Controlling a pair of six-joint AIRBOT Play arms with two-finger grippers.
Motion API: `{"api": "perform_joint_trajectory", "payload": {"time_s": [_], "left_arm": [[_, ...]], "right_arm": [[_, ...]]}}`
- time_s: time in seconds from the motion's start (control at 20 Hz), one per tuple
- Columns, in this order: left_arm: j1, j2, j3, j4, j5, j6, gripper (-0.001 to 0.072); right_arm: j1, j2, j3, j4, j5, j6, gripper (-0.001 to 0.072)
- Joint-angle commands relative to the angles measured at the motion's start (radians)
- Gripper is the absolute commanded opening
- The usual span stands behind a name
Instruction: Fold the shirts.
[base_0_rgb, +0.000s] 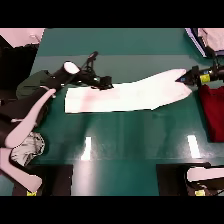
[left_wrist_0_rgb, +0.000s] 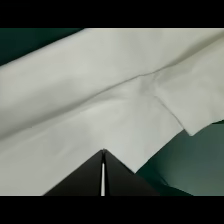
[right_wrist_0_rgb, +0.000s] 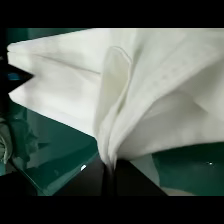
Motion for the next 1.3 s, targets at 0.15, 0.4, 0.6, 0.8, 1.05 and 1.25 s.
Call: {"api": "perform_joint_trajectory", "payload": {"time_s": [0.15,0.4,0.6,0.8,1.05,1.25], "left_arm": [[-0.072,-0.231,0.214,0.002,-0.055,-0.045,0.0024],[-0.071,-0.238,0.214,0.069,-0.080,-0.044,0.0024],[-0.071,-0.237,0.214,0.092,-0.089,-0.036,0.0025],[-0.062,-0.233,0.266,0.119,-0.145,0.013,0.0024],[0.019,-0.232,0.443,0.238,-0.373,0.004,0.0024],[0.153,-0.195,0.548,0.275,-0.519,0.002,0.0024]], "right_arm": [[0.262,0.071,0.207,0.042,-0.003,0.128,0.0014],[0.459,-0.023,0.472,0.036,0.007,0.200,0.0013],[0.565,-0.117,0.604,0.036,-0.003,0.224,0.0014],[0.619,-0.127,0.518,0.035,-0.069,0.208,0.0014],[0.657,-0.133,0.491,0.035,-0.139,0.187,0.0014],[0.700,-0.147,0.492,0.035,-0.181,0.168,0.0014]]}}
